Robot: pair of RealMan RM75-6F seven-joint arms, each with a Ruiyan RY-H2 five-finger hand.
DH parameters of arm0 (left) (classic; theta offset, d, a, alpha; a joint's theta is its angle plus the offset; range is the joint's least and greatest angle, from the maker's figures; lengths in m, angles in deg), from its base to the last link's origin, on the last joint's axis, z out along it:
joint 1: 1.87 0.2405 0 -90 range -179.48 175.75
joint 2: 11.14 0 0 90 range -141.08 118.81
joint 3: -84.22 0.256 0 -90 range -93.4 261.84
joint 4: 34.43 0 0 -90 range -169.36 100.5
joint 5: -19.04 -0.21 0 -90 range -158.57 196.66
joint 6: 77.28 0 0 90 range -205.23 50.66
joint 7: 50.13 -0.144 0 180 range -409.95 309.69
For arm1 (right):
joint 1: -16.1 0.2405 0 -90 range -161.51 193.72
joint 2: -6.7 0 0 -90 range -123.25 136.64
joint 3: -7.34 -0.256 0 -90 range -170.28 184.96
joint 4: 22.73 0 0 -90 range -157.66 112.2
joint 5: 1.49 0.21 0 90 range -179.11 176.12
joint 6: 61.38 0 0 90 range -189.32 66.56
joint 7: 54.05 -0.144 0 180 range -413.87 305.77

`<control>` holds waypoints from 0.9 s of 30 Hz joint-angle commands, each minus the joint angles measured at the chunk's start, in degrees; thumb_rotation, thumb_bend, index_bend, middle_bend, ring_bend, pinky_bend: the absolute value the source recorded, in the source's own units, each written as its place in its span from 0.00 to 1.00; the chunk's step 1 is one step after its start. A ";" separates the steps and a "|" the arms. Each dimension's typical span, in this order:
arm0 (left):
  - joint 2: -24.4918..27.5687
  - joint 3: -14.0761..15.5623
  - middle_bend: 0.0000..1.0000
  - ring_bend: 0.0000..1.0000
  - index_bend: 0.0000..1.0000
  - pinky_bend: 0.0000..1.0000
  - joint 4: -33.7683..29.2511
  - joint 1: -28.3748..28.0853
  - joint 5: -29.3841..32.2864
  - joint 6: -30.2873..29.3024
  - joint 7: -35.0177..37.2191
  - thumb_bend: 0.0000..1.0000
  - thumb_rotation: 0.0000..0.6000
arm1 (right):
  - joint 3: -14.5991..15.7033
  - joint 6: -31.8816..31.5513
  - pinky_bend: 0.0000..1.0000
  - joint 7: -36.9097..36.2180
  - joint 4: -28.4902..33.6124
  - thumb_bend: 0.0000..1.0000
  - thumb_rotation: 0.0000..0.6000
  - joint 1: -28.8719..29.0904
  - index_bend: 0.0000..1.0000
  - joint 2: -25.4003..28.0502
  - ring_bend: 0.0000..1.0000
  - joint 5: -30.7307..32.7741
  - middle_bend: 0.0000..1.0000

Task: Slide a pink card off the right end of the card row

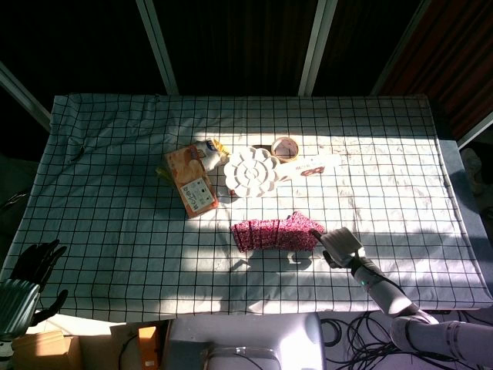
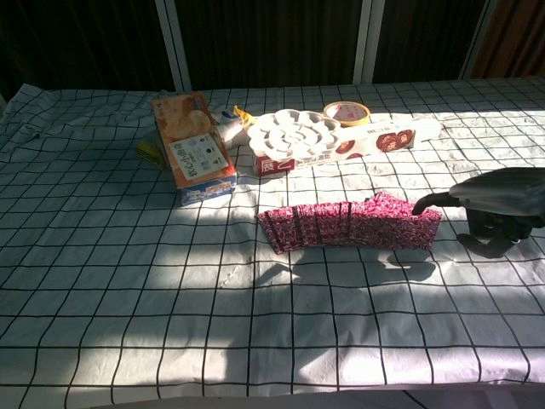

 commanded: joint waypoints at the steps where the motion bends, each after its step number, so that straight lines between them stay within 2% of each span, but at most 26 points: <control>1: -0.02 0.01 0.00 0.00 0.00 0.00 -0.04 0.06 -0.08 -0.13 0.00 0.37 1.00 | 0.29 -0.11 1.00 -0.66 -0.05 0.60 1.00 0.18 0.13 -0.08 0.95 -0.17 1.00; 17: -0.02 -0.20 0.00 0.00 0.00 0.00 -0.30 -0.60 -0.16 0.70 -0.19 0.37 1.00 | 2.87 -0.64 1.00 0.59 -0.86 0.60 1.00 1.95 0.15 -0.92 0.95 1.99 1.00; 27: -0.04 -0.20 0.00 0.00 0.00 0.00 -0.46 -0.82 -0.15 1.09 -0.56 0.37 1.00 | 6.30 -3.46 1.00 2.64 1.73 0.60 1.00 0.89 0.18 2.11 0.95 2.03 1.00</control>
